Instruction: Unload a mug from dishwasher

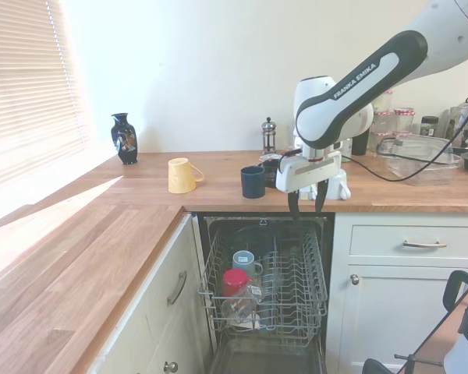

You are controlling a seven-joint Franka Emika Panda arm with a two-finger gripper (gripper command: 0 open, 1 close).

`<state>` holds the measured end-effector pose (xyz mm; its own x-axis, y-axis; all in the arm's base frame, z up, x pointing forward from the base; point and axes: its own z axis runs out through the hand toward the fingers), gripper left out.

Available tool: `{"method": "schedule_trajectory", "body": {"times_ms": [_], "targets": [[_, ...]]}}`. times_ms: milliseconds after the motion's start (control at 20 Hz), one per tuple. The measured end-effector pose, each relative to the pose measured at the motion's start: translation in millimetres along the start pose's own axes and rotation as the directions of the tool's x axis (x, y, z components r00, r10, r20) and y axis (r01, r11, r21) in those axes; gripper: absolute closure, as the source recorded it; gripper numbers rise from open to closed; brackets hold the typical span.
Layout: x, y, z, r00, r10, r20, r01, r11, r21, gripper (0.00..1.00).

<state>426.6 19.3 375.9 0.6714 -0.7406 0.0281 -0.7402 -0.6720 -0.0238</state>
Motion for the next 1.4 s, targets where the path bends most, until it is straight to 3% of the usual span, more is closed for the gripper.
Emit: {"method": "schedule_trajectory", "body": {"times_ms": [200,450,1000,1400], "targets": [[-7.6,-7.1,4.2,0.999,-0.038,-0.006,0.038,0.999,-0.014,0.00],[-24.1,-30.7,42.7,0.996,-0.087,-0.013,0.086,0.995,-0.055,0.00],[-3.6,-79.7,137.0,0.984,-0.178,-0.003,0.178,0.982,-0.071,0.00],[26.3,-97.2,163.6,0.969,-0.247,-0.003,0.246,0.965,-0.091,0.00]]}}
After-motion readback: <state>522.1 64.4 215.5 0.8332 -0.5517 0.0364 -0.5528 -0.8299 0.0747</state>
